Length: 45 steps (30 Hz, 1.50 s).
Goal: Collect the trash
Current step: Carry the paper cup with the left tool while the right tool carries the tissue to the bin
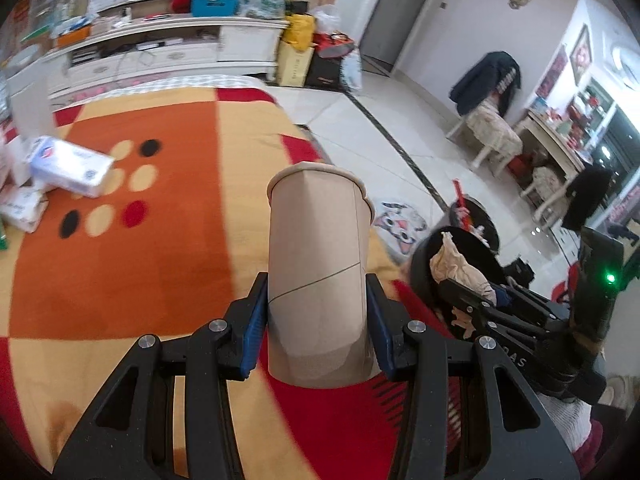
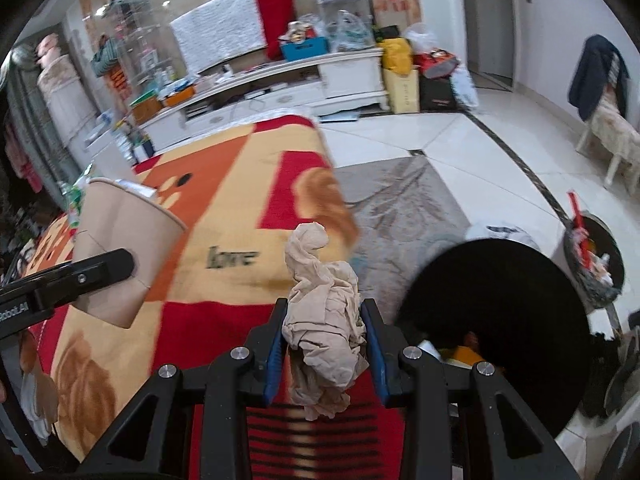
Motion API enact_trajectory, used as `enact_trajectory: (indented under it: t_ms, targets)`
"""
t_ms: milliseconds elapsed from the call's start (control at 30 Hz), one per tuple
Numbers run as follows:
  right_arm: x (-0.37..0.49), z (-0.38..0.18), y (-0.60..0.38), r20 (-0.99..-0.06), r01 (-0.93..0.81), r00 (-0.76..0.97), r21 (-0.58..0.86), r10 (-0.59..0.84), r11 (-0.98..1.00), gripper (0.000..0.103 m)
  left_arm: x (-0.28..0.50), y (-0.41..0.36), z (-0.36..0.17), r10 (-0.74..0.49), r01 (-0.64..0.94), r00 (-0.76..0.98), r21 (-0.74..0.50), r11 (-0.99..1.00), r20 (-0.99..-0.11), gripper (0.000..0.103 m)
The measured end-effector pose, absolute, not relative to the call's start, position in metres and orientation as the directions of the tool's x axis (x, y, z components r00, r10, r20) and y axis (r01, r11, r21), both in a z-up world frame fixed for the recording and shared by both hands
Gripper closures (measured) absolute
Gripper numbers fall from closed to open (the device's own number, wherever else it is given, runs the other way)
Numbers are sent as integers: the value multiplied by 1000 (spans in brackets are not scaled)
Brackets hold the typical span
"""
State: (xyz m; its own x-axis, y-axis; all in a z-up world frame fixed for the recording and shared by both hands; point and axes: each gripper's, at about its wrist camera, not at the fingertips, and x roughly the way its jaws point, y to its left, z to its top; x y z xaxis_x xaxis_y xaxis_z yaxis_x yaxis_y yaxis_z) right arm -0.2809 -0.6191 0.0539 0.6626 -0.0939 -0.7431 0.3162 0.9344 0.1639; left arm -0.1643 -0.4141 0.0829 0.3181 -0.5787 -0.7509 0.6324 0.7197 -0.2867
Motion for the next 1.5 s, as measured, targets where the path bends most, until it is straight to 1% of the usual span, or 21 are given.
enact_trajectory:
  t_ms: [400, 533, 600, 667, 700, 767, 800, 967, 1167, 1500]
  targets:
    - [-319, 43, -683, -779, 454, 598, 133, -190, 881, 70, -189, -491, 76, -614, 707, 200, -321, 630, -763, 59]
    - [-331, 42, -704, -785, 496, 581, 132, -215, 858, 69, -193, -513, 73, -638, 710, 147, -369, 600, -756, 59]
    - [-336, 42, -711, -784, 514, 577, 127, -232, 848, 55, -194, -518, 73, -643, 711, 139, -376, 594, -753, 59]
    - [-340, 43, -720, -782, 532, 575, 132, -242, 837, 50, -197, -524, 72, -658, 716, 123, -393, 577, -743, 58]
    - [-341, 44, -721, -781, 539, 573, 133, -246, 832, 41, -197, -527, 70, -665, 717, 104, -408, 565, -740, 57]
    - [-345, 45, -726, -776, 558, 574, 139, -260, 818, 28, -196, -531, 68, -680, 715, 69, -439, 544, -730, 48]
    - [-347, 45, -728, -774, 563, 577, 145, -261, 814, 27, -197, -533, 66, -688, 710, 53, -457, 535, -724, 41]
    - [-349, 43, -728, -782, 567, 569, 148, -255, 811, 27, -196, -533, 65, -677, 714, 48, -449, 537, -734, 41]
    - [-345, 39, -717, -777, 558, 574, 141, -257, 818, 27, -188, -515, 68, -662, 708, 88, -421, 567, -744, 41]
    - [-329, 45, -694, -769, 519, 583, 102, -264, 849, 27, -175, -470, 73, -628, 696, 225, -329, 639, -745, 41]
